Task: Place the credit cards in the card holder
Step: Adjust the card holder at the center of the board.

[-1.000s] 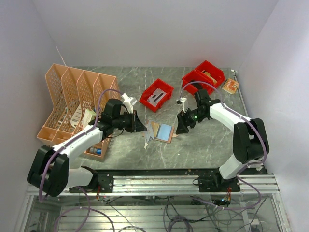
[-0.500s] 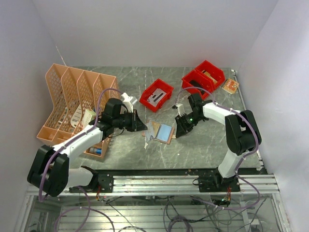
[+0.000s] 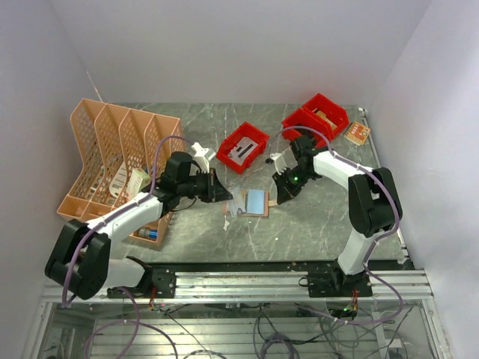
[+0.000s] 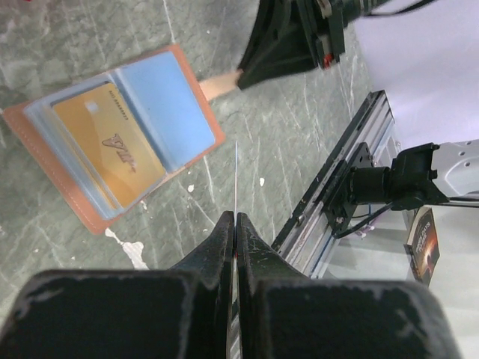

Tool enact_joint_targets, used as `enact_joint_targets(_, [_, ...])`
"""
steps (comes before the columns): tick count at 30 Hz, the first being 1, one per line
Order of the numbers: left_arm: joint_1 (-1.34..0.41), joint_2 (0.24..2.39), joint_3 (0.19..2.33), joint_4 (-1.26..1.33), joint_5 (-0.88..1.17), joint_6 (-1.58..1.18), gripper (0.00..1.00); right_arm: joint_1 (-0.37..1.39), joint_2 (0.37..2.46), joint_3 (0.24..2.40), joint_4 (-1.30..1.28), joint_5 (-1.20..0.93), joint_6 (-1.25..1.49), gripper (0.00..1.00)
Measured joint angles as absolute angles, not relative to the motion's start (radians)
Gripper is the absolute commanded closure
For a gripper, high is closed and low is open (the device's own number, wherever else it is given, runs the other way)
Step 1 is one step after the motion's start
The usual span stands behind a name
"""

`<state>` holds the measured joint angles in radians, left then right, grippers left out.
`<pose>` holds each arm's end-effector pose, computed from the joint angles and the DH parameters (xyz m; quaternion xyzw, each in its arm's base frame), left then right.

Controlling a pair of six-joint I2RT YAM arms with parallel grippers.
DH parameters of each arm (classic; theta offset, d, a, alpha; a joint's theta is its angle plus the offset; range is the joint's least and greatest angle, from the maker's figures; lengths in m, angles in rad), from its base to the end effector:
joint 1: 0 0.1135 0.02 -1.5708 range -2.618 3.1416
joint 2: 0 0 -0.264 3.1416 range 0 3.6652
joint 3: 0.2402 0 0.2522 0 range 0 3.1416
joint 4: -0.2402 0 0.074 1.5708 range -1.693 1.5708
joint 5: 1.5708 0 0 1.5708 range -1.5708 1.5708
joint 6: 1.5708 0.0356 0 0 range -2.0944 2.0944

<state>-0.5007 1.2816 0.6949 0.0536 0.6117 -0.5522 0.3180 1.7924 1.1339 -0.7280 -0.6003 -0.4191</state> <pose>0.2277 -0.1479 0.2285 0.1279 0.8317 -0.4637 0.2775 0.3047 0.1215 0.1670 -0.3681 0.8776 0.2896 0.1027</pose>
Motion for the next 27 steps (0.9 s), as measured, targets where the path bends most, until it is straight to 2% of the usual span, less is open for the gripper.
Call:
enact_joint_targets(6, [-0.564, 1.370, 0.695, 0.138, 0.617, -0.604, 0.93, 0.300, 1.876, 1.273, -0.774, -0.434, -0.651, 1.00])
enact_joint_targets(7, [-0.581, 1.391, 0.695, 0.154, 0.616, -0.617, 0.93, 0.294, 1.895, 1.292, -0.780, -0.413, -0.683, 0.96])
enact_joint_targets(9, [-0.610, 1.424, 0.695, 0.182, 0.607, -0.642, 0.93, 0.281, 1.931, 1.331, -0.793, -0.390, -0.723, 0.76])
enact_joint_targets(10, [-0.623, 1.441, 0.695, 0.196, 0.599, -0.658, 0.93, 0.276, 1.947, 1.351, -0.798, -0.384, -0.736, 0.70])
enact_joint_targets(16, [-0.667, 1.489, 0.683, 0.315, 0.488, -0.782, 0.93, 0.253, 1.935, 1.390, -0.786, -0.387, -0.734, 0.50])
enact_joint_targets(22, [-0.670, 1.513, 0.653, 0.435, 0.382, -0.882, 0.93, 0.200, 1.727, 1.283, -0.638, -0.523, -0.601, 0.48])
enact_joint_targets(27, [-0.670, 1.585, 0.660, 0.482, 0.345, -0.914, 0.93, 0.200, 1.653, 1.180, -0.476, -0.746, -0.432, 0.54])
